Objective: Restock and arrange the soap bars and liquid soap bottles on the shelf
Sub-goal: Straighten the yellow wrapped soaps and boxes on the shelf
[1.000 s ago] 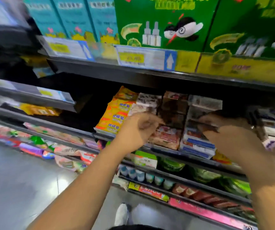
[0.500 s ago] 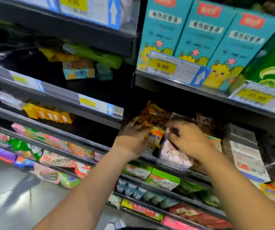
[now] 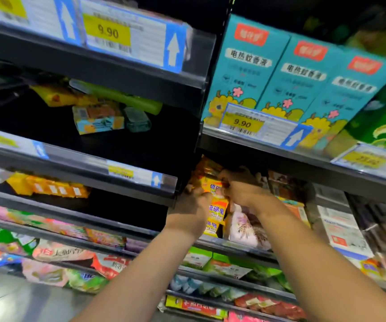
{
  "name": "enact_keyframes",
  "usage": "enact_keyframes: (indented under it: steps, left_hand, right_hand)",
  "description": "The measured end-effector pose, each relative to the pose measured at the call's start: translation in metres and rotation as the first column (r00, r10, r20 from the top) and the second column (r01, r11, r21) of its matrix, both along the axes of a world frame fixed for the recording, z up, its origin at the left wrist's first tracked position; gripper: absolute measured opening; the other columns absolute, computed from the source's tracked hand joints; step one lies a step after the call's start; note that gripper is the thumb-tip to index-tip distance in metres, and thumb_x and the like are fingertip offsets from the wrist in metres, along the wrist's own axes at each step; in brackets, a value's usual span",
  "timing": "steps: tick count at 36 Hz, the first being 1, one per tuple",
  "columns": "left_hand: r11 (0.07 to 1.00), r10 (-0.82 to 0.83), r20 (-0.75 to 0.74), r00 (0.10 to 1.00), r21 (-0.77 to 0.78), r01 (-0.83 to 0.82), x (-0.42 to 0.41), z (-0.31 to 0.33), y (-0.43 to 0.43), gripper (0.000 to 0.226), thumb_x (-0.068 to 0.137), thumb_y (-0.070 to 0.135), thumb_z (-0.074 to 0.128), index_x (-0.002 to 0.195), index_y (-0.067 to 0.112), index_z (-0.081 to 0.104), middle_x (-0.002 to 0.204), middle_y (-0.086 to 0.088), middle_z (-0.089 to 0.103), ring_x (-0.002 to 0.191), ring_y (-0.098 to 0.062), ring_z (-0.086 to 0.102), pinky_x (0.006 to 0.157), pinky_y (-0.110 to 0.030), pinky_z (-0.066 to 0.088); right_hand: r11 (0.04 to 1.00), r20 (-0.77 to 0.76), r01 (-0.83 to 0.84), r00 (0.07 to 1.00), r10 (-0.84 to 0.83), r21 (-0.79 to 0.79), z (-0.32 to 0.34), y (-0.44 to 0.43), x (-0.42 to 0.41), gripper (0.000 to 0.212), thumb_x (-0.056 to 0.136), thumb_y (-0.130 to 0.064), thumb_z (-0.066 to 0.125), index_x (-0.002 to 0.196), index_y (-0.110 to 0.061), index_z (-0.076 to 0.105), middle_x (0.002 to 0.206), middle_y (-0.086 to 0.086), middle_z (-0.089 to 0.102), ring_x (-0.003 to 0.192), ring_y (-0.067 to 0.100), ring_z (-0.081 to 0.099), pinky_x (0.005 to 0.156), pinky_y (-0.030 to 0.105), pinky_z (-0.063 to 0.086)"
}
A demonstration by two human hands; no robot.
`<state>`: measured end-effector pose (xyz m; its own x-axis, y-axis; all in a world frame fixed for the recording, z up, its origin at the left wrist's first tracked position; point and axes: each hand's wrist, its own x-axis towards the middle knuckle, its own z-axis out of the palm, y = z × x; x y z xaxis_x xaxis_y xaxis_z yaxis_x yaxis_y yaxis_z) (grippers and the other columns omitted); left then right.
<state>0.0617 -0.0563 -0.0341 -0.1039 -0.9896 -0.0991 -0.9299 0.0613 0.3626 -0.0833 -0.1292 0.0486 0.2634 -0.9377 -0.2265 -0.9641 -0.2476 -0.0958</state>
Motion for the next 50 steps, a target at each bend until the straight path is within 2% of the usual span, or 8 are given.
enact_keyframes:
  steps: [8,14,19,25,27,31,41,50]
  left_hand:
    - [0.989,0.008,-0.075,0.997,-0.146,-0.019,0.000,0.025,0.005,0.029,0.097,0.019,0.056,0.125,0.018,0.047,0.126,-0.003,0.048,0.106,-0.028,0.051,0.071,-0.033,0.028]
    - [0.998,0.018,-0.172,0.985,-0.051,-0.027,0.004,0.024,0.007,0.050,0.099,0.037,0.057,0.141,0.021,0.036,0.139,-0.001,0.034,0.124,-0.030,0.042,0.096,-0.042,0.041]
    - [0.999,0.027,-0.235,0.972,-0.012,-0.031,0.006,0.029,-0.004,0.043,0.102,0.019,0.049,0.145,0.021,0.043,0.149,-0.002,0.036,0.135,-0.021,0.034,0.104,-0.019,0.024]
    - [0.997,0.076,-0.228,0.971,-0.014,-0.081,0.007,0.024,0.003,0.051,0.103,0.036,0.049,0.151,0.034,0.032,0.161,-0.002,0.019,0.144,-0.027,0.027,0.113,-0.040,0.034]
    - [0.983,0.158,-0.331,0.930,-0.037,-0.180,0.006,0.020,0.010,0.054,0.101,0.044,0.048,0.151,0.028,0.035,0.162,-0.006,0.021,0.149,-0.023,0.020,0.115,-0.039,0.027]
    - [0.948,0.195,-0.451,0.871,-0.141,-0.286,-0.007,0.024,0.022,0.059,0.096,0.042,0.057,0.146,0.013,0.046,0.155,-0.015,0.037,0.148,-0.026,0.024,0.117,-0.027,0.019]
    - [0.869,-0.012,-0.448,0.894,-0.447,-0.213,-0.067,0.075,0.010,0.059,0.094,0.057,0.051,0.116,0.004,0.065,0.110,-0.019,0.066,0.100,-0.040,0.064,0.078,-0.042,0.054]
    - [0.840,-0.208,-0.295,0.933,-0.542,0.015,-0.184,0.091,0.000,0.055,0.090,0.057,0.043,0.127,0.022,0.064,0.127,-0.008,0.065,0.122,-0.032,0.052,0.104,-0.042,0.042]
  right_hand:
    - [0.995,-0.020,-0.015,1.000,0.017,0.097,0.008,-0.005,0.009,0.041,0.094,-0.024,0.066,0.134,-0.024,0.055,0.137,0.004,0.053,0.130,0.027,0.046,0.080,0.025,0.015]
    - [0.997,0.162,-0.004,0.987,-0.009,0.079,0.013,0.003,0.006,0.039,0.093,-0.025,0.065,0.130,-0.029,0.055,0.123,-0.001,0.059,0.107,0.018,0.054,0.069,0.023,0.025]
    - [0.984,0.427,0.127,0.889,-0.167,0.121,0.010,0.013,-0.003,0.036,0.095,-0.040,0.062,0.130,-0.032,0.058,0.125,-0.005,0.064,0.108,0.015,0.061,0.079,0.021,0.041]
    - [0.930,0.510,0.347,0.781,-0.360,0.126,0.009,0.027,-0.041,0.037,0.095,-0.045,0.061,0.068,-0.021,0.053,0.077,0.008,0.063,0.075,0.026,0.062,0.073,0.031,0.051]
    - [0.890,0.597,0.448,0.692,-0.405,0.085,0.002,0.032,-0.056,0.033,0.088,-0.044,0.070,0.071,-0.021,0.054,0.080,0.012,0.065,0.079,0.031,0.066,0.079,0.040,0.057]
    - [0.898,0.651,0.426,0.714,-0.258,-0.112,0.006,0.055,-0.086,0.015,0.091,-0.034,0.071,0.096,-0.021,0.065,0.074,-0.005,0.060,0.066,0.002,0.053,0.056,0.005,0.038]
    - [0.874,0.714,0.445,0.675,-0.186,-0.194,0.022,0.088,-0.166,0.015,0.086,-0.033,0.076,0.096,-0.034,0.065,0.068,-0.006,0.066,0.058,0.005,0.062,0.067,0.030,0.048]
    - [0.733,0.612,0.581,0.736,-0.289,-0.354,0.012,0.126,-0.296,0.036,0.080,-0.055,0.068,0.101,-0.026,0.066,0.082,-0.002,0.069,0.078,0.025,0.065,0.072,0.047,0.054]
